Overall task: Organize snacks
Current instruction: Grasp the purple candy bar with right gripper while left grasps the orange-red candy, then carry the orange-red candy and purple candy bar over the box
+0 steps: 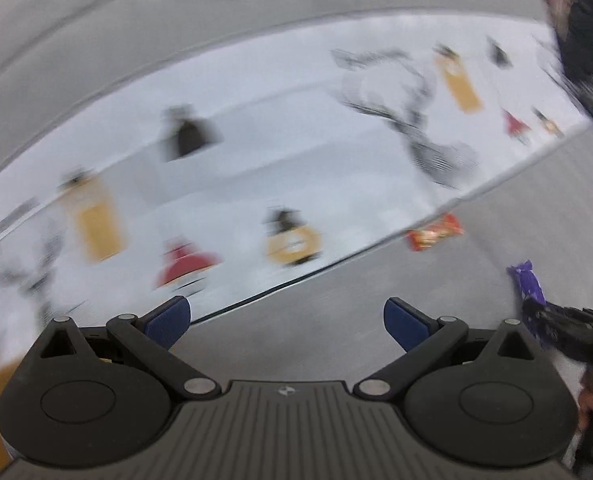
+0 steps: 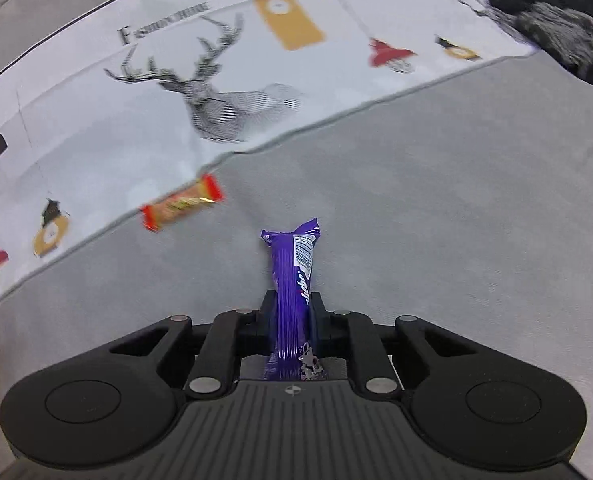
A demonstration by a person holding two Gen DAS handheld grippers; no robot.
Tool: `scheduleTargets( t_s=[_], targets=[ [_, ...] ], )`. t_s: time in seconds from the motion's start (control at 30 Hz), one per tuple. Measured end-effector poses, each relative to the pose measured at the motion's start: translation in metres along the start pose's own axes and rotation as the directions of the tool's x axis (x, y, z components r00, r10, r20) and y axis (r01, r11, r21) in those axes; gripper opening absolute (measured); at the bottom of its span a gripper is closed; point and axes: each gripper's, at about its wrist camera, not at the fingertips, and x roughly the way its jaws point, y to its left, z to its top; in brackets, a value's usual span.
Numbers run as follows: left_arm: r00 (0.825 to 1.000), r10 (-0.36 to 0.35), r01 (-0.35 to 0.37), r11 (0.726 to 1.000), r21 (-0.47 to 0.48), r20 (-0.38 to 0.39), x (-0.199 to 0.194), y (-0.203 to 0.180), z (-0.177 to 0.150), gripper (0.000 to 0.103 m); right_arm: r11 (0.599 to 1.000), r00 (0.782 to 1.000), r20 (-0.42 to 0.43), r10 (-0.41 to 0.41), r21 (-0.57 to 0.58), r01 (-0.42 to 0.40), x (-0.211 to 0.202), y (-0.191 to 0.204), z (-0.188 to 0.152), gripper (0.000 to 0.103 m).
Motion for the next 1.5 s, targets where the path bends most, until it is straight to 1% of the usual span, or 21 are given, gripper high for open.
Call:
scheduleTargets(
  t_s=[0.03,0.13,0.23,0.3,0.37,0.4,0.5,0.57,0.6,0.63,0.67,0.7,0.73,0.77,0.8,0.83,0.93,1.03,1.17,1.4,1.5],
  targets=[
    [0.999,-0.048,0.049,0.998,0.048,-0.011,0.017,-0.014,0.009,0.103,1.0,1.0,-0.005,-0.007,-0.008,0.007,-0.002,-0.008,-0.004,0.016],
    [0.994,-0.105,0.109,0.985,0.133,-0.037,0.062,-0.052,0.032,0.103,1.0,1.0,0.009,-0.01,-0.007,0.01,-0.005,-0.026,-0.014,0.018],
    [0.995,-0.081,0.092,0.977,0.192,-0.065,0.104,-0.088,0.049,0.103,1.0,0.999,0.032,-0.004,0.007,0.004,-0.005,-0.029,-0.016,0.02],
    [0.994,-0.071,0.086,0.977,0.195,-0.084,0.128,-0.101,0.056,0.103,1.0,0.999,0.047,-0.005,0.017,0.004,-0.003,-0.03,-0.015,0.023],
    [0.991,-0.072,0.092,0.978,0.188,-0.113,0.152,-0.112,0.062,0.103,1.0,0.998,0.063,-0.014,0.025,0.013,-0.002,-0.031,-0.016,0.032],
    [0.991,-0.07,0.092,0.978,0.188,-0.118,0.161,-0.117,0.066,0.103,1.0,0.997,0.072,-0.021,0.023,0.019,-0.001,-0.031,-0.016,0.033],
    [0.989,-0.07,0.096,0.973,0.211,-0.128,0.181,-0.128,0.068,0.103,1.0,0.995,0.096,-0.028,0.015,0.027,0.0,-0.031,-0.018,0.041],
    [0.985,-0.071,0.107,0.967,0.23,-0.157,0.192,-0.135,0.067,0.103,1.0,0.994,0.108,-0.021,0.006,0.02,0.001,-0.03,-0.02,0.051],
    [0.987,-0.077,0.108,0.969,0.223,-0.144,0.193,-0.135,0.066,0.103,1.0,0.993,0.115,-0.021,-0.008,0.022,0.002,-0.028,-0.021,0.052],
    [0.988,-0.089,0.115,0.971,0.211,-0.13,0.192,-0.135,0.066,0.101,0.999,0.992,0.123,-0.029,-0.026,0.032,0.003,-0.026,-0.023,0.052],
    [0.985,-0.107,0.133,0.97,0.204,-0.135,0.19,-0.134,0.066,0.087,0.998,0.991,0.132,-0.037,-0.046,0.044,0.004,-0.024,-0.024,0.052],
    [0.978,-0.152,0.177,0.967,0.184,-0.142,0.187,-0.132,0.066,0.055,0.996,0.989,0.139,-0.045,-0.065,0.055,0.004,-0.022,-0.026,0.051],
    [0.972,-0.183,0.206,0.965,0.165,-0.145,0.183,-0.129,0.066,0.034,0.994,0.987,0.147,-0.064,-0.083,0.077,0.004,-0.02,-0.028,0.043],
    [0.975,-0.168,0.192,0.968,0.164,-0.148,0.178,-0.129,0.066,0.02,0.991,0.985,0.153,-0.08,-0.095,0.095,0.003,-0.018,-0.029,0.026],
    [0.975,-0.165,0.188,0.97,0.156,-0.151,0.174,-0.127,0.065,0.019,0.992,0.985,0.153,-0.076,-0.093,0.091,0.001,-0.019,-0.029,0.019],
    [0.975,-0.17,0.189,0.973,0.136,-0.14,0.168,-0.123,0.063,0.019,0.993,0.986,0.149,-0.074,-0.085,0.087,-0.001,-0.019,-0.029,0.017],
    [0.976,-0.187,0.196,0.977,0.08,-0.108,0.142,-0.108,0.056,0.018,0.995,0.987,0.154,-0.054,-0.076,0.067,-0.015,-0.017,-0.029,0.017],
    [0.976,-0.186,0.19,0.981,0.027,-0.111,0.11,-0.093,0.05,0.018,0.997,0.983,0.182,-0.038,-0.06,0.049,-0.039,-0.013,-0.027,0.017],
    [0.989,-0.116,0.118,0.993,0.017,-0.094,0.053,-0.074,0.029,0.018,0.999,0.98,0.201,0.001,-0.047,0.009,-0.078,-0.001,-0.026,0.017],
    [0.992,-0.039,0.037,0.999,-0.018,-0.119,-0.048,-0.035,-0.022,0.018,0.993,0.972,0.209,0.111,-0.061,-0.1,-0.163,0.037,-0.045,0.017],
    [0.993,-0.037,0.031,0.998,-0.061,-0.108,-0.094,-0.016,-0.049,0.018,0.983,0.964,0.199,0.176,-0.084,-0.162,-0.204,0.059,-0.059,0.017]
  ],
)
